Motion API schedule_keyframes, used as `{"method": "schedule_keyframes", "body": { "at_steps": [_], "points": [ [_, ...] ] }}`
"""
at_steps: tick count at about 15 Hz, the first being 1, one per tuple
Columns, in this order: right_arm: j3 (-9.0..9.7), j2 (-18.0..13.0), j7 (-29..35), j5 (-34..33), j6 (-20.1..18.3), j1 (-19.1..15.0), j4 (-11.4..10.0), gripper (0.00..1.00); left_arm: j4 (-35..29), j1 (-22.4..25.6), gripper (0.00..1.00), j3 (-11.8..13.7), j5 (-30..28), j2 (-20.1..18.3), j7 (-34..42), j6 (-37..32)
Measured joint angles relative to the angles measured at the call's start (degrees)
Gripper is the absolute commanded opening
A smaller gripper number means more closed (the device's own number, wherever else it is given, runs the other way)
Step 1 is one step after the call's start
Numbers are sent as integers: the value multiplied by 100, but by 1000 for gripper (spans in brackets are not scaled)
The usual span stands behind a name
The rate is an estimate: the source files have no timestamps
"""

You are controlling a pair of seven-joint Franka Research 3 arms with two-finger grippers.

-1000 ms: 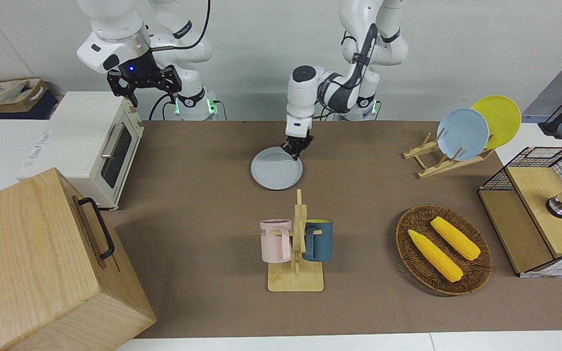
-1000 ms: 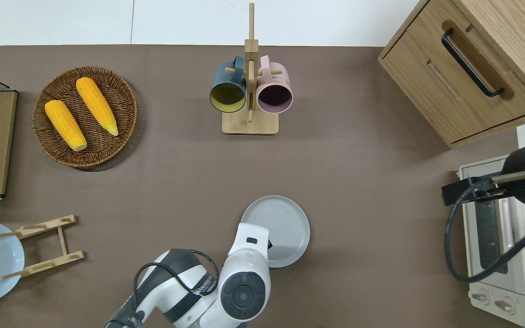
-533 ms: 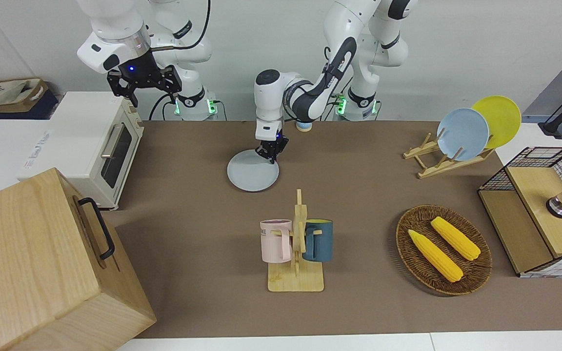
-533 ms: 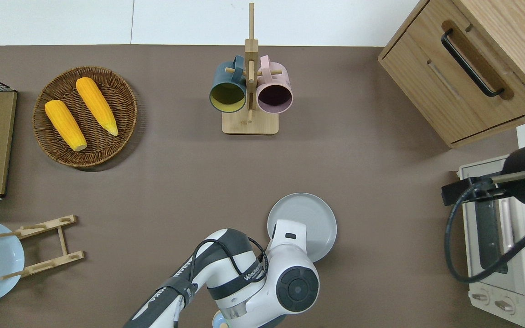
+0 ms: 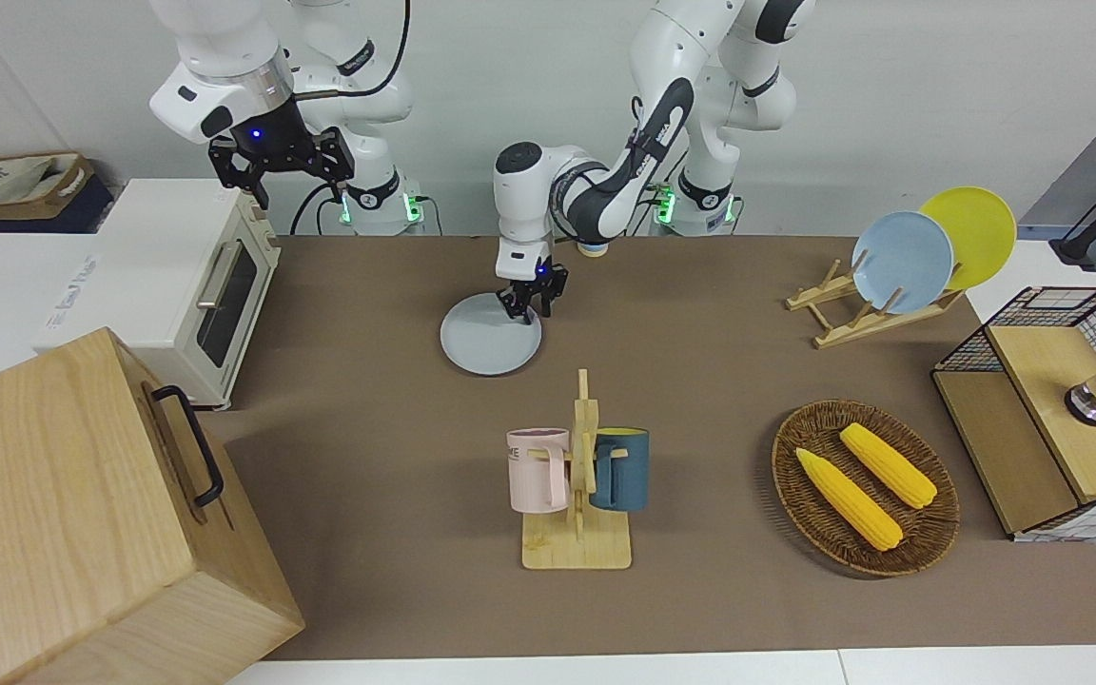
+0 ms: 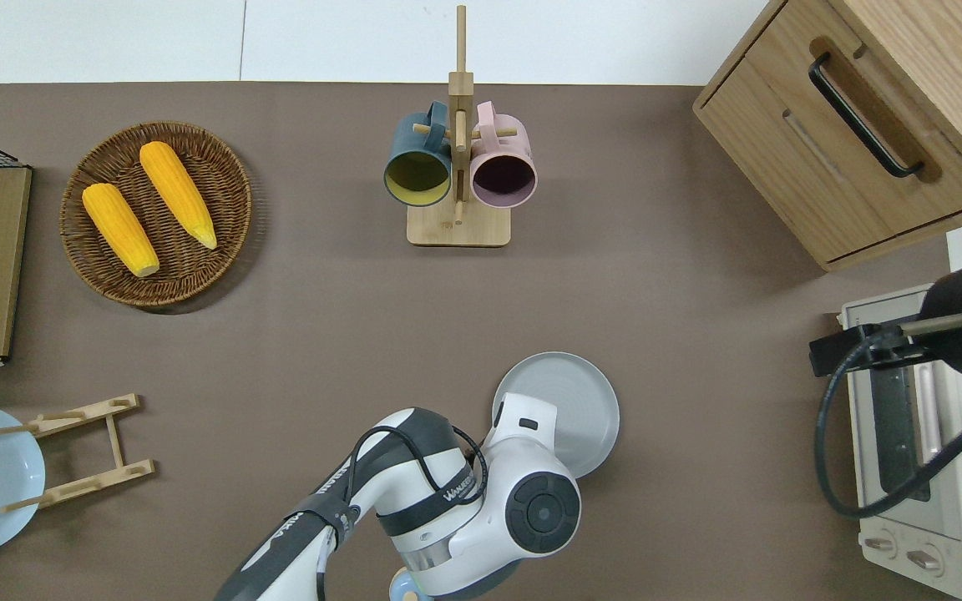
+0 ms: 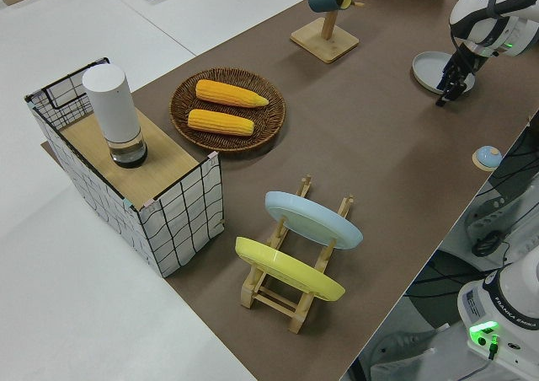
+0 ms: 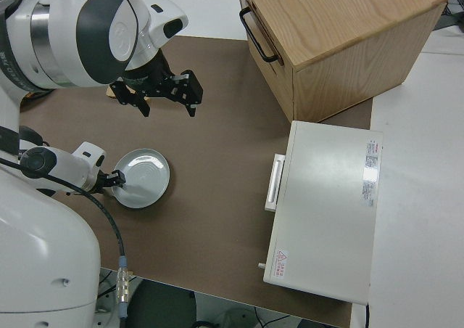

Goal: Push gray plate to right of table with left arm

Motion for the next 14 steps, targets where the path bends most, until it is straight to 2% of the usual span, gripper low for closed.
{"method": "schedule_keyframes", "body": {
  "at_steps": [4,7,10,13,14],
  "points": [
    [0,0,0,0,0,0,0,983,91,244,995,23,-8,-41,275,-193],
    [0,0,0,0,0,0,0,983,204,430,995,30,-587,-295,1139,-601],
    [0,0,0,0,0,0,0,983,311,833,995,48,-1337,-892,2393,-1299],
    [0,0,0,0,0,0,0,983,494,1459,995,121,-1865,-1627,3687,-2120],
    [0,0,0,0,0,0,0,983,565,1616,998,158,-1973,-1769,3972,-2291]
  ]
}}
